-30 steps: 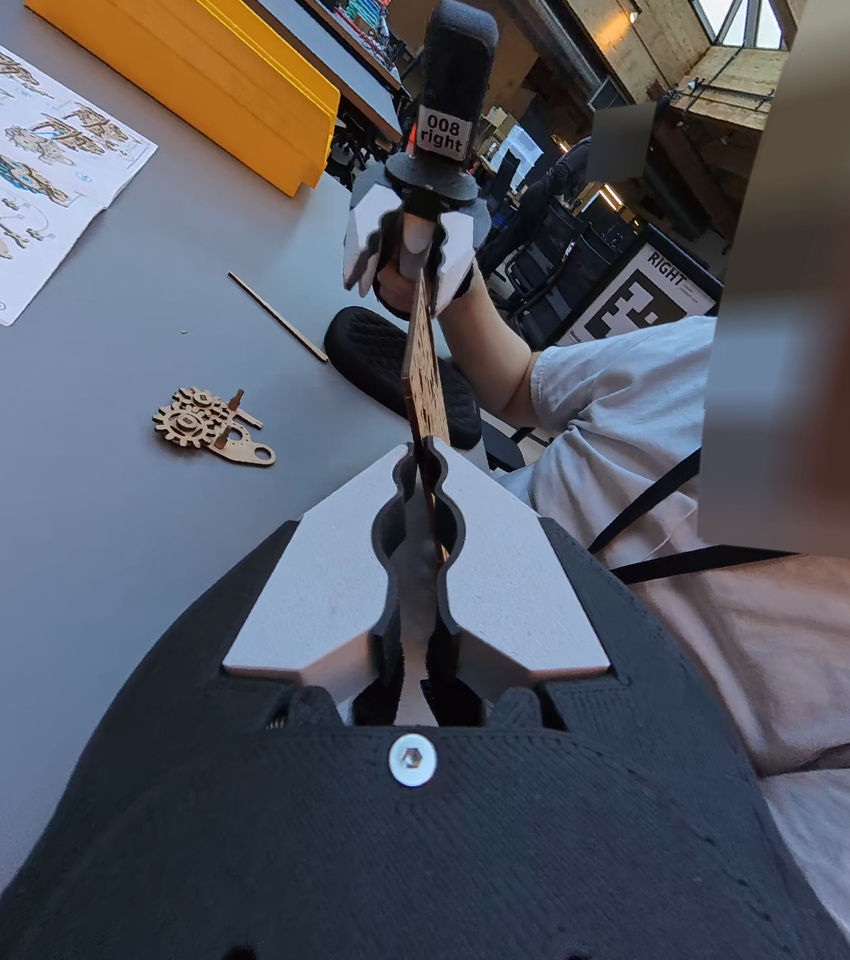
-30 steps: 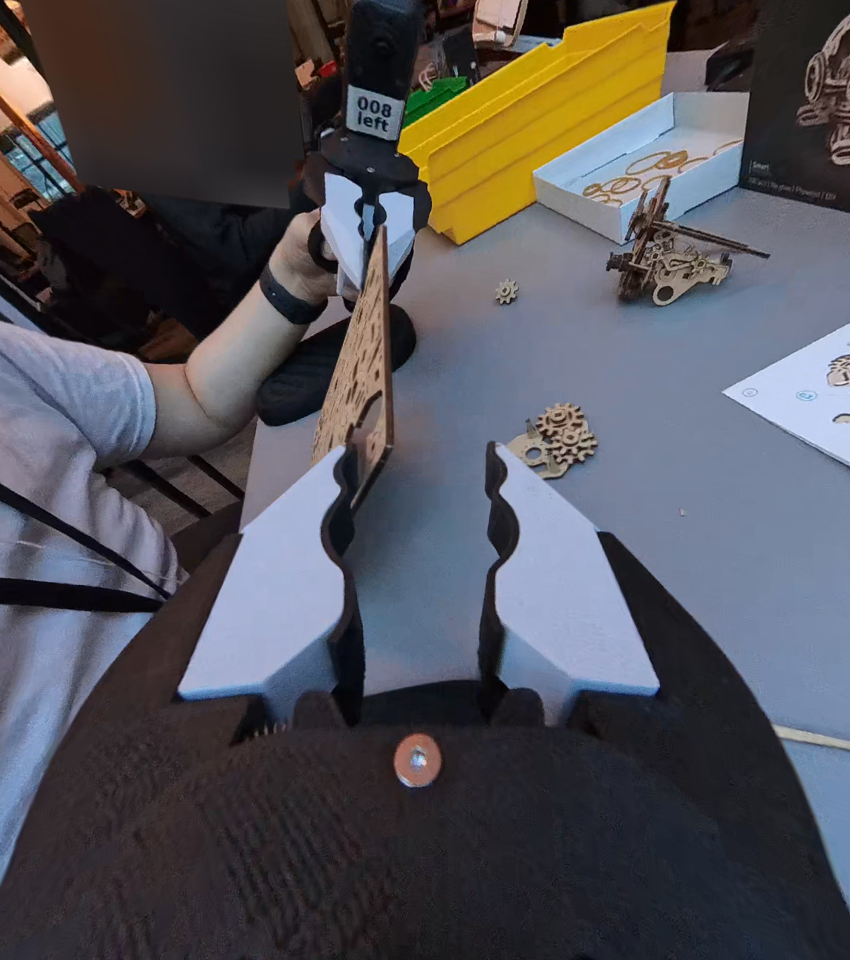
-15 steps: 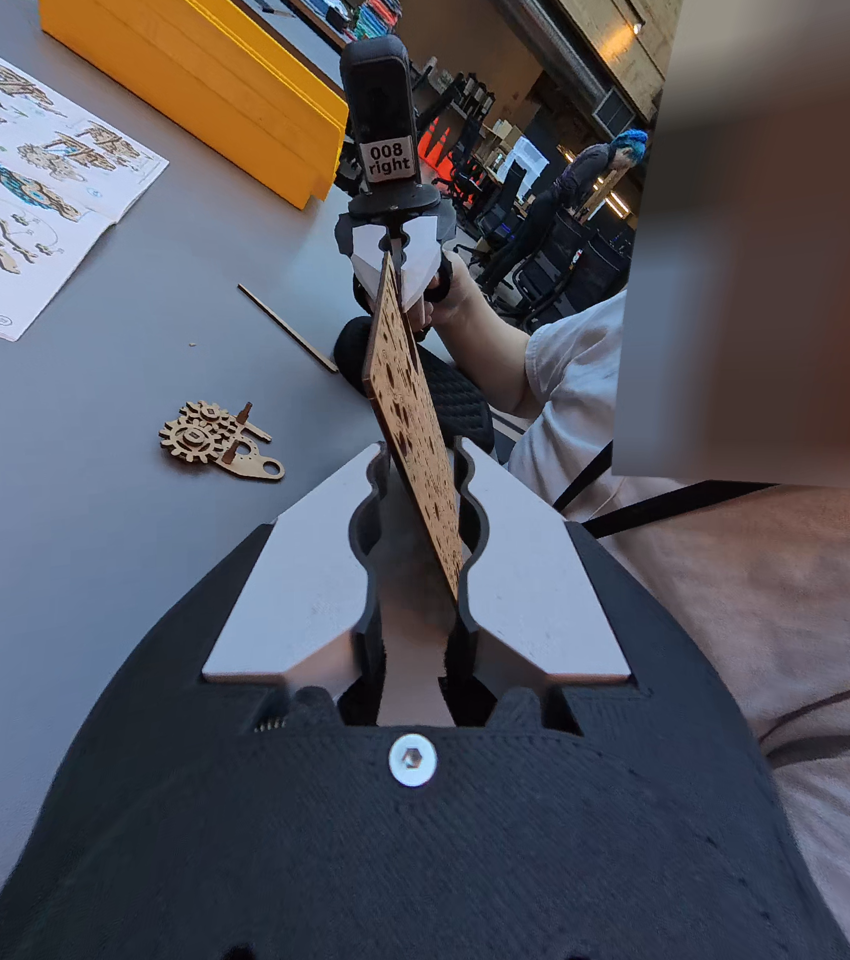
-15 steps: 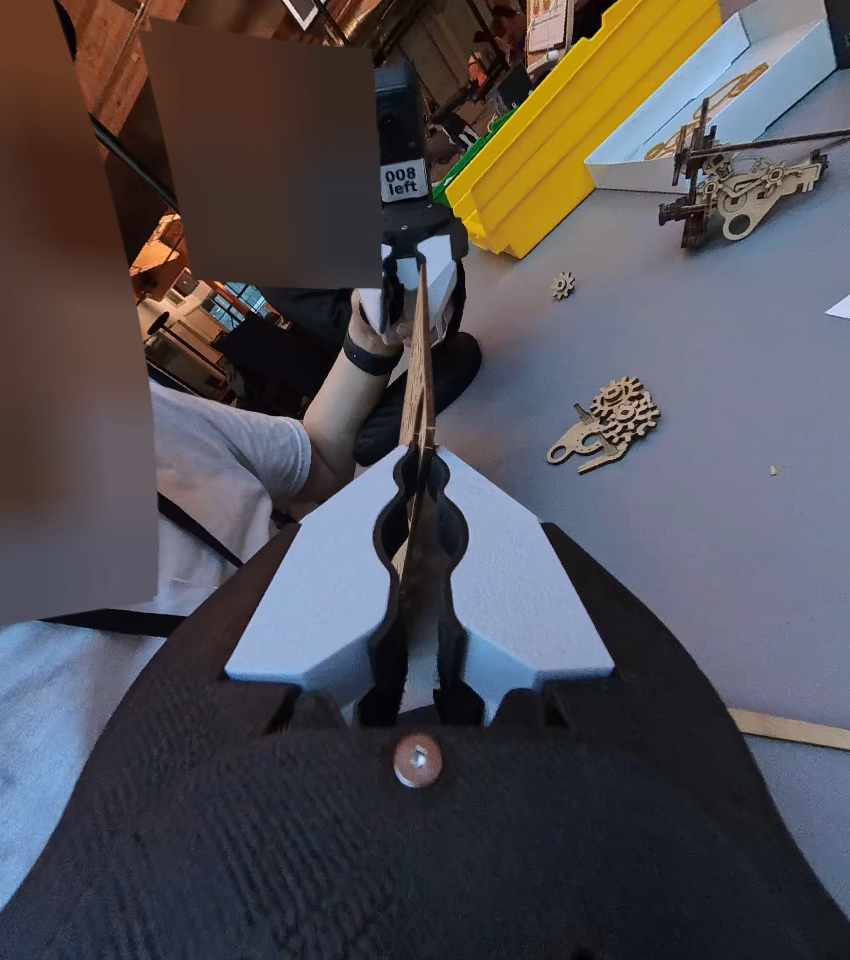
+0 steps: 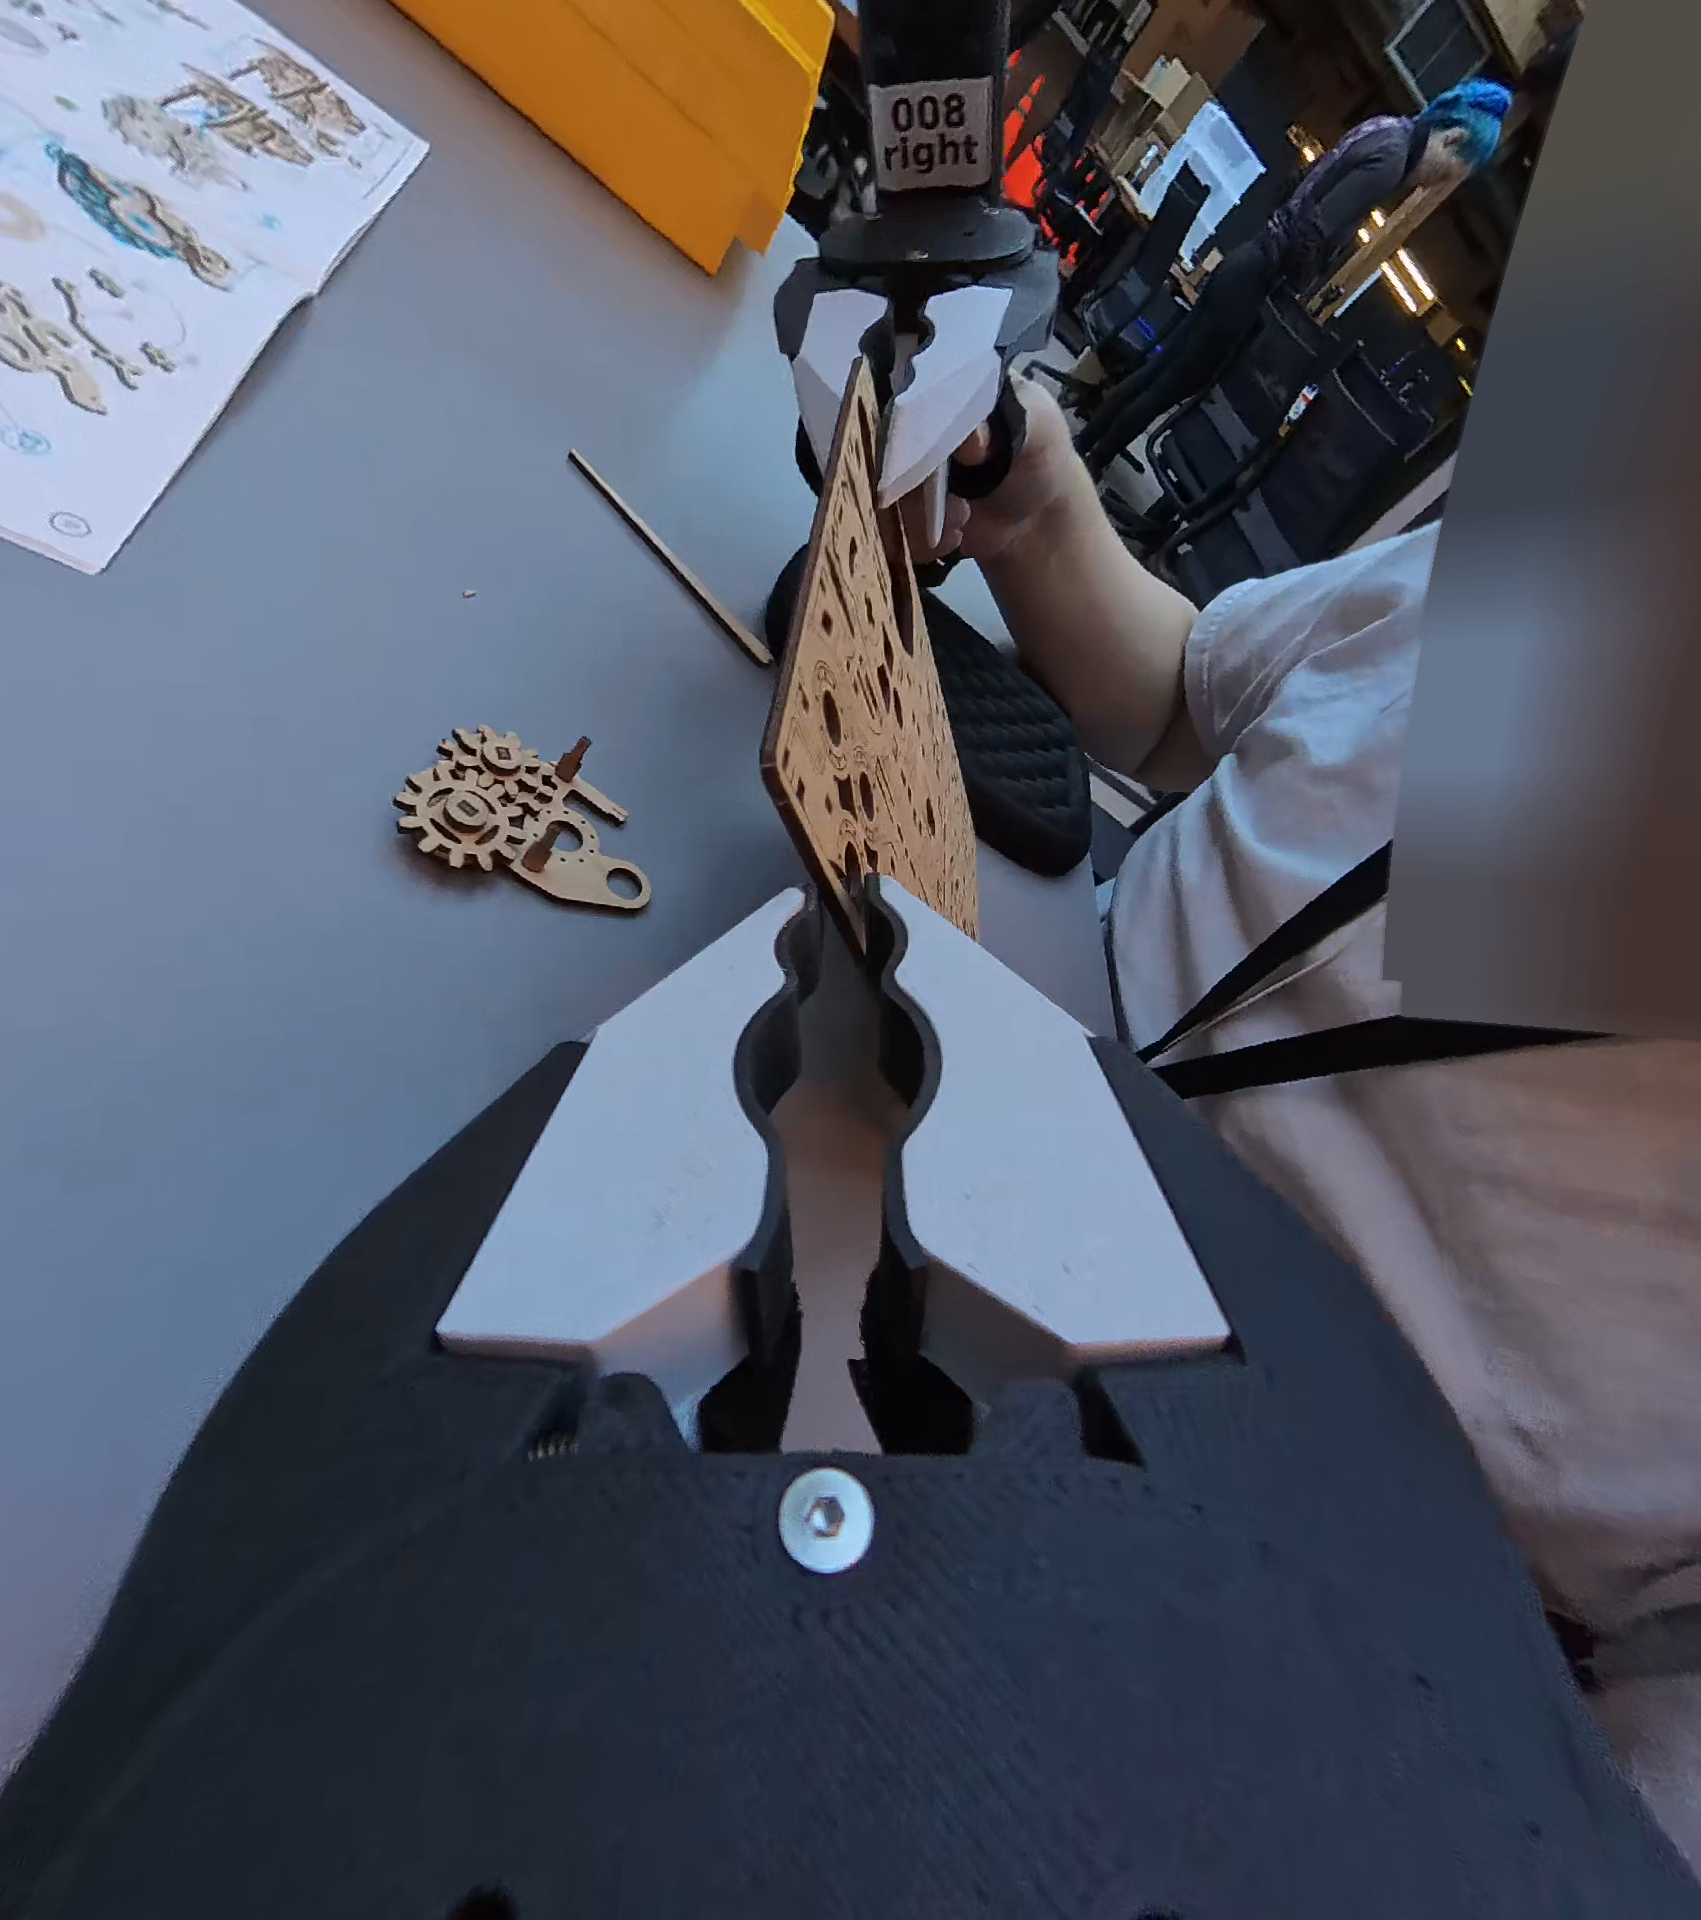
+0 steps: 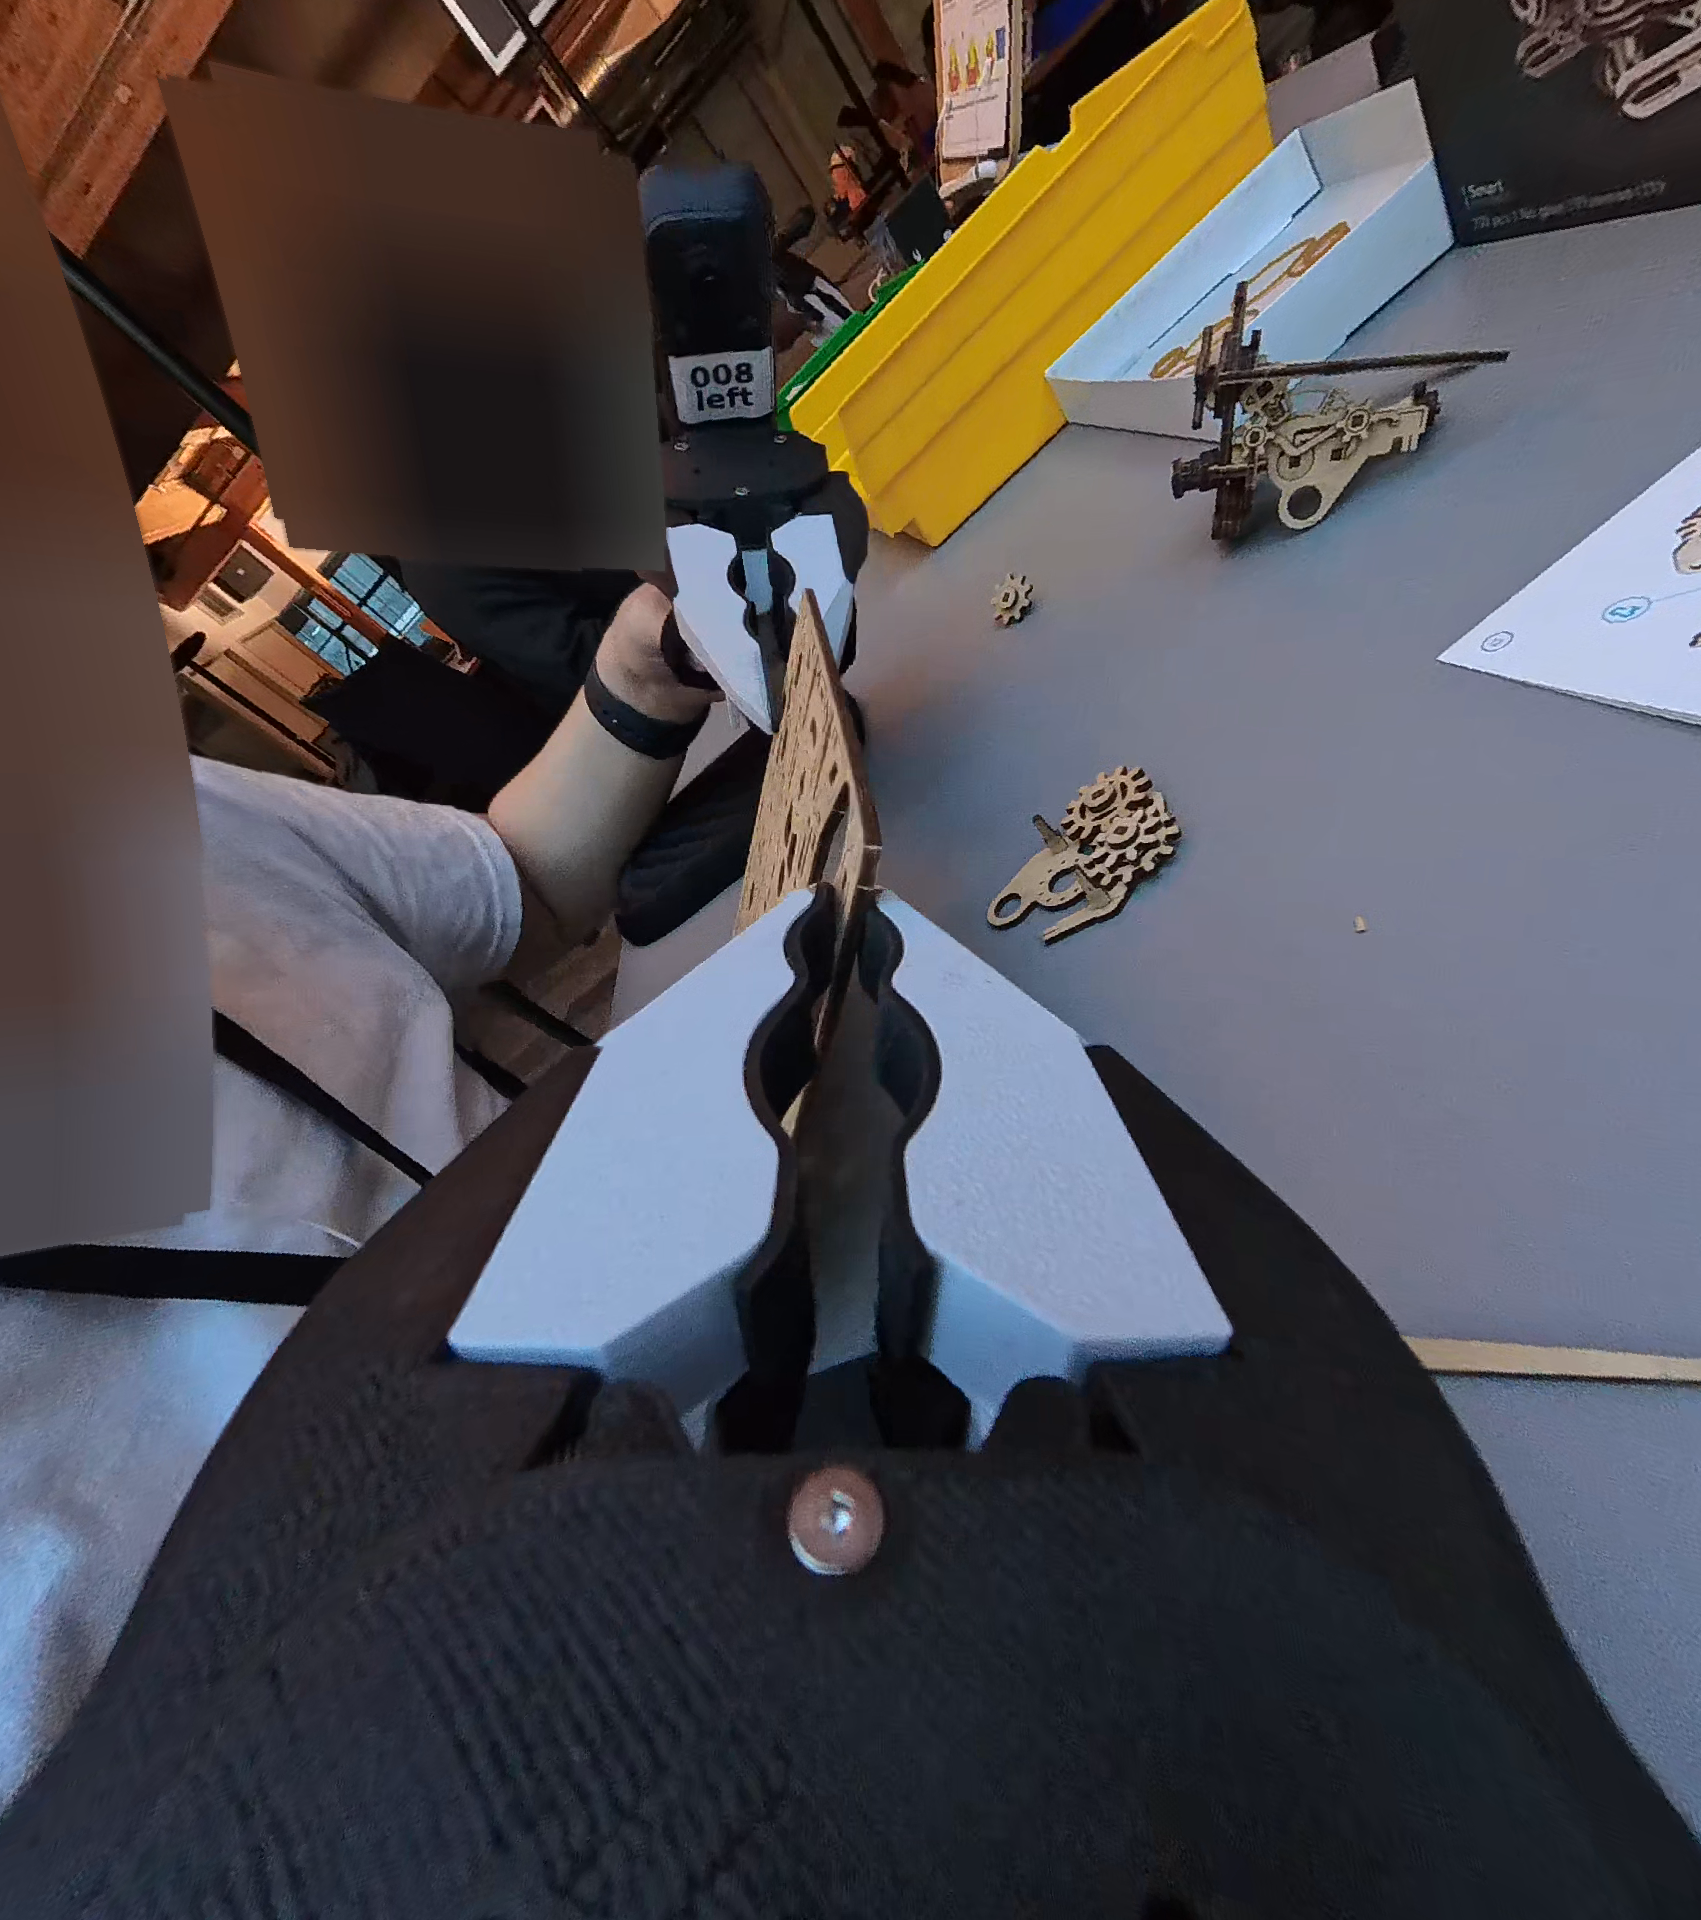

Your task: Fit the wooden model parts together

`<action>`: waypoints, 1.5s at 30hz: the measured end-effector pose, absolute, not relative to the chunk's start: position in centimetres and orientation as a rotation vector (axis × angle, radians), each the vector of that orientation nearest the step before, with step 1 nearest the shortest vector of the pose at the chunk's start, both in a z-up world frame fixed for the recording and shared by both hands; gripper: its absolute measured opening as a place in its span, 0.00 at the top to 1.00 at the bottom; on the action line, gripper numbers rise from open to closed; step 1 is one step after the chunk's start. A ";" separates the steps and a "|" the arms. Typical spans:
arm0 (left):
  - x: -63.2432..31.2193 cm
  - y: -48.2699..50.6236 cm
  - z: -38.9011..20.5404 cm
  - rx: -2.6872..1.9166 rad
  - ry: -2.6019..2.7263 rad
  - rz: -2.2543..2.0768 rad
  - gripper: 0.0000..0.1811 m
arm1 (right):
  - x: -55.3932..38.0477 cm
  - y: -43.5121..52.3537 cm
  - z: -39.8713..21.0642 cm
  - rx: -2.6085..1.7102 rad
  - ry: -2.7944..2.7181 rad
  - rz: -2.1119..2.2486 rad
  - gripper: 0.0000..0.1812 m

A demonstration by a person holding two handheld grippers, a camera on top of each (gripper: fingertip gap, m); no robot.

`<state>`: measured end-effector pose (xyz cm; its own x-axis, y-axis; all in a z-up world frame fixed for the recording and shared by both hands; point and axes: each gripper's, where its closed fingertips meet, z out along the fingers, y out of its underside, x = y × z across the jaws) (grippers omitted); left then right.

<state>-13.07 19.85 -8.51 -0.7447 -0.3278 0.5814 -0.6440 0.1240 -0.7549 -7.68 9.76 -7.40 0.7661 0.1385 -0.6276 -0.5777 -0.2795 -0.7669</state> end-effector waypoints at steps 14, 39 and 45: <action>-12.0 18.9 -8.7 0.773 -2.060 1.741 0.94 | -6.8 10.1 -7.6 -1.705 0.351 0.649 0.99; -16.1 18.3 -10.4 0.640 -2.092 1.500 0.99 | -6.3 9.7 -7.3 -1.802 0.240 0.261 0.87; -16.2 17.8 -10.5 0.621 -2.111 1.504 0.98 | -8.4 14.2 -0.1 -1.938 0.018 0.042 0.66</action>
